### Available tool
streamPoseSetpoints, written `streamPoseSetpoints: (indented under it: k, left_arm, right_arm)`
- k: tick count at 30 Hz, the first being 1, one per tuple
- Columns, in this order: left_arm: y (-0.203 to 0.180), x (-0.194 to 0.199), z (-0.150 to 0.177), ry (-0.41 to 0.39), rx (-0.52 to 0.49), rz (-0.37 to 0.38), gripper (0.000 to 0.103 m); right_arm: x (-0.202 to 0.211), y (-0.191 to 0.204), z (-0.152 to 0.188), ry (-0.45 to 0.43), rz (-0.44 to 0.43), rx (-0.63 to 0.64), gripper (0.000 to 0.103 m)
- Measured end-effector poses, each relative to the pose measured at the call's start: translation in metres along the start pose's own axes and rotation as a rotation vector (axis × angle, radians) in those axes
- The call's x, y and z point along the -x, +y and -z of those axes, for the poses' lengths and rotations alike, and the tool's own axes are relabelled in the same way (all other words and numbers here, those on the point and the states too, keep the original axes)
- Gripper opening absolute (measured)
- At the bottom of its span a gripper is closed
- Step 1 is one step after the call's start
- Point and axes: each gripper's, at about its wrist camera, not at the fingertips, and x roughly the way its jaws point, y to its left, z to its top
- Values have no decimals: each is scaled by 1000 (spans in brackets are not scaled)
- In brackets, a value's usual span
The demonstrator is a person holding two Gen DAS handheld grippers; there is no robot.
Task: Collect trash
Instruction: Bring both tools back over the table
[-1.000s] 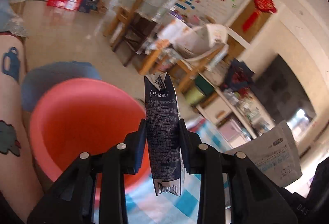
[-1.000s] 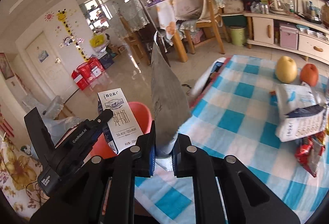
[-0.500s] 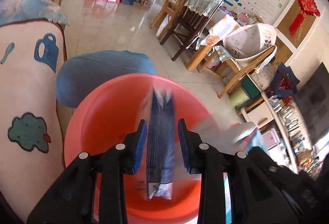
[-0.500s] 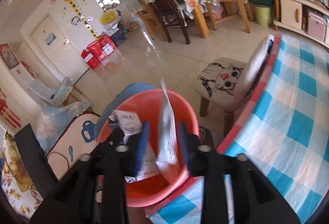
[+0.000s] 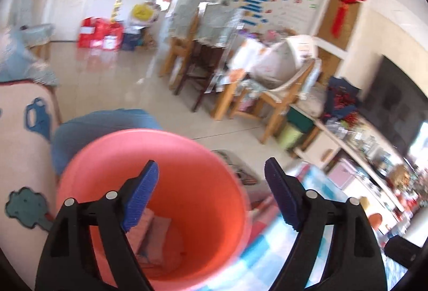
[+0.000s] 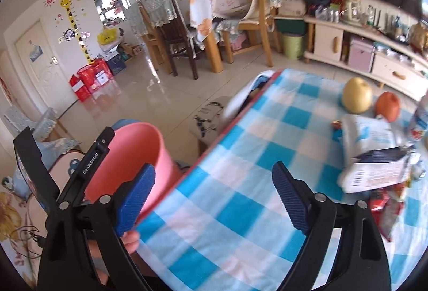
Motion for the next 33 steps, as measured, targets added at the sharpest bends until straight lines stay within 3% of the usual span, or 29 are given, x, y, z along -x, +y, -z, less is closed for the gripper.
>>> streamPoseSetpoints:
  k: [8,11,20,27,33]
  left_arm:
    - [-46,1,15,91,-227,40,88]
    - [-52,2,19,119,-252,63,88]
    - [-75,6,34,101,-297,126,88]
    - [-100,11,47,117,-350,178,88]
    - [-127,11,63,150,-393,251,88]
  right_arm:
    - [44,-42,16,-55,103,17,91]
    - [55,-61,21,-89,114,-13,92]
    - [90,-116,33,-218,207,-45,96]
    - [112,-167,34,-250,273,-100,97]
    - [125,-227,27,-247,302,-248,97]
